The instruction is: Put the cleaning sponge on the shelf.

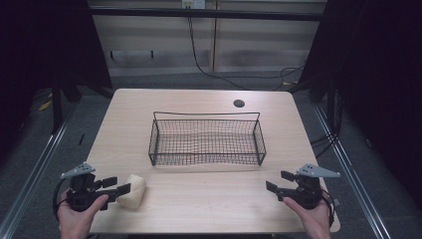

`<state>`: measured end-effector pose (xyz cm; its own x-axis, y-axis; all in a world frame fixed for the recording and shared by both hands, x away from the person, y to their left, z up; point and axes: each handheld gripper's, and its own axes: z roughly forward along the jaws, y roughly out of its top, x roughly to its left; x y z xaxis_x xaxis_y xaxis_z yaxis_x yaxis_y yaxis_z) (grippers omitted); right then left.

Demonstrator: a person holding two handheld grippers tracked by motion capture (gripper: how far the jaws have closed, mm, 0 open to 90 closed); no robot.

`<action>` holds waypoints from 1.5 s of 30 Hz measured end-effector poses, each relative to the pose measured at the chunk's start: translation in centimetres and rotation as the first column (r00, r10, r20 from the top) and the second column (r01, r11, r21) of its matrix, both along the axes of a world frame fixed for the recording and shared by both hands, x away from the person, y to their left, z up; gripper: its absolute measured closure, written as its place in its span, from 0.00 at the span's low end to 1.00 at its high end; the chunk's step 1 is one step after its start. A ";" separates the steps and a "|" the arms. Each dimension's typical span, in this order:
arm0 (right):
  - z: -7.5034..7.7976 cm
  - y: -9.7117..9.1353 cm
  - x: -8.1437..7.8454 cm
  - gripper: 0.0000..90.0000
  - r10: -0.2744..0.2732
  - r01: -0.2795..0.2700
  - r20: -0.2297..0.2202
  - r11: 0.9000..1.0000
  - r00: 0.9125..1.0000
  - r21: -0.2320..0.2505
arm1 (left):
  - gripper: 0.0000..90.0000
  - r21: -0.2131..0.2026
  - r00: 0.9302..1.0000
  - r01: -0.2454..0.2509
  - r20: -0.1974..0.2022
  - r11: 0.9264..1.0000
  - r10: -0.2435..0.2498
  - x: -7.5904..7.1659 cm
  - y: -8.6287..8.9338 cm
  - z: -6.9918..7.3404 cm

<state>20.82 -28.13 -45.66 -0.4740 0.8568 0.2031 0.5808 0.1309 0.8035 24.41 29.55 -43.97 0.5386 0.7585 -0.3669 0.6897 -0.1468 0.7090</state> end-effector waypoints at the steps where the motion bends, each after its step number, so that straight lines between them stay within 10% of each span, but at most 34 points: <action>1: 0.0 0.0 0.0 0.27 0.000 0.000 0.000 1.000 1.000 0.000 | 0.32 0.000 1.000 0.000 0.000 1.000 0.000 0.0 0.0 0.0; 18: 0.7 0.6 -0.7 0.34 0.037 -0.038 0.010 0.999 0.999 0.039 | 0.40 -0.006 0.995 0.099 -0.002 0.995 -0.099 -0.9 -0.7 1.6; 25: 0.8 1.5 -0.8 0.34 0.069 -0.067 -0.031 0.997 0.997 0.042 | 0.37 0.022 0.991 0.101 -0.089 0.995 -0.099 -0.4 -0.6 2.0; 31: 0.7 1.5 -0.7 0.33 0.063 -0.059 -0.071 0.996 0.996 0.063 | 0.37 0.111 0.970 0.184 -0.184 0.977 -0.162 -0.1 -1.3 2.2; 35: 0.6 1.6 -0.6 0.30 0.072 -0.065 -0.092 0.995 0.993 0.071 | 0.37 0.132 0.967 0.182 -0.204 0.974 -0.154 0.4 -1.5 2.6; 37: 0.6 1.8 -0.6 0.30 0.090 -0.083 -0.108 0.994 0.990 0.070 | 0.34 0.149 0.951 0.226 -0.249 0.963 -0.184 1.0 -1.9 2.7; 45: 0.4 1.7 -0.5 0.30 0.081 -0.070 -0.135 0.994 0.988 0.081 | 0.37 0.193 0.942 0.212 -0.303 0.958 -0.147 2.2 -2.3 2.7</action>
<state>20.34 -26.44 -45.22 -0.4996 0.7992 0.3341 0.6774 0.1201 0.7257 26.57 27.25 -41.24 0.5720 0.7375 -0.3590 0.8038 -0.4169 0.4243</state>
